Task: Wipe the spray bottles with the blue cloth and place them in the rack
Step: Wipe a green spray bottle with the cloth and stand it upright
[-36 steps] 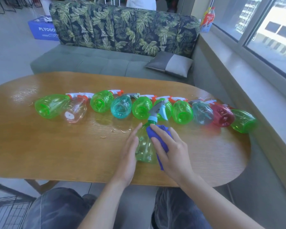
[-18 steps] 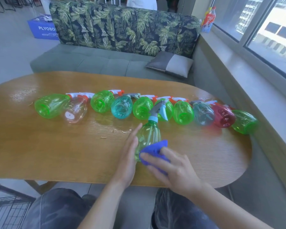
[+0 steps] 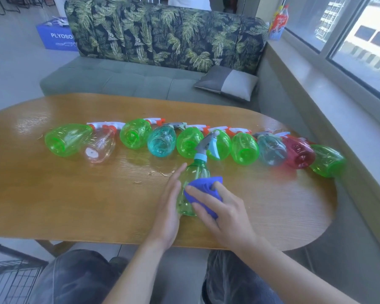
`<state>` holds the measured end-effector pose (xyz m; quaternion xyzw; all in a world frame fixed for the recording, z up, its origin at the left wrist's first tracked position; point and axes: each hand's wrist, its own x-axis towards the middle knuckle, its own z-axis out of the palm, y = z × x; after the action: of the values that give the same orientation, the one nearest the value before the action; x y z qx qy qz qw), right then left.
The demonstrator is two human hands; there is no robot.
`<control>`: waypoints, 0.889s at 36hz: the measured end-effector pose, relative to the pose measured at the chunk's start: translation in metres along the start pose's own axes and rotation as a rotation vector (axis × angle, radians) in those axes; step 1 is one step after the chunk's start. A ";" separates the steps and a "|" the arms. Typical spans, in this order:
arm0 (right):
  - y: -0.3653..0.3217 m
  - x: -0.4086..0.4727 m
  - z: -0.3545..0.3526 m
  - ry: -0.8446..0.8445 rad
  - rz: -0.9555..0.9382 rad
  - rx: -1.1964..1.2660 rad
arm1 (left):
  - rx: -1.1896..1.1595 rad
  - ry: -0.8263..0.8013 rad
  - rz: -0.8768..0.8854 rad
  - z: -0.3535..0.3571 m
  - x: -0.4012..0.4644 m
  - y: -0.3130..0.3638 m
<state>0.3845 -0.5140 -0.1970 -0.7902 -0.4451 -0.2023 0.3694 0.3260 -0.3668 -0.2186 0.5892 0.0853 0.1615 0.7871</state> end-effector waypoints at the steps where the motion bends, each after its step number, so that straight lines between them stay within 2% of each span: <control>1: 0.001 -0.003 -0.003 -0.015 -0.047 -0.031 | 0.017 -0.001 0.003 0.001 0.000 0.001; 7: 0.002 -0.019 -0.013 -0.187 -0.293 -0.122 | 0.133 0.020 0.075 0.003 -0.002 0.002; 10: 0.002 -0.023 -0.015 -0.191 -0.337 -0.123 | 0.123 0.037 0.075 0.005 -0.003 0.002; 13: 0.001 -0.024 -0.017 -0.080 -0.166 -0.014 | 0.121 0.034 0.068 0.006 -0.005 0.004; 17: -0.005 -0.011 -0.020 0.111 0.299 0.259 | 0.068 0.043 0.043 0.005 -0.007 0.008; 21: -0.009 0.002 -0.016 0.134 0.613 0.401 | 0.035 0.011 0.039 0.002 -0.007 0.009; 26: -0.012 0.004 -0.009 0.127 0.710 0.491 | -0.021 0.025 0.036 0.004 -0.005 0.008; 32: -0.013 0.004 -0.008 0.161 0.726 0.528 | 0.021 0.030 0.040 0.005 -0.005 0.003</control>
<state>0.3755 -0.5136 -0.1843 -0.7556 -0.1455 0.0001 0.6387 0.3226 -0.3719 -0.2149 0.5964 0.0870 0.1855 0.7761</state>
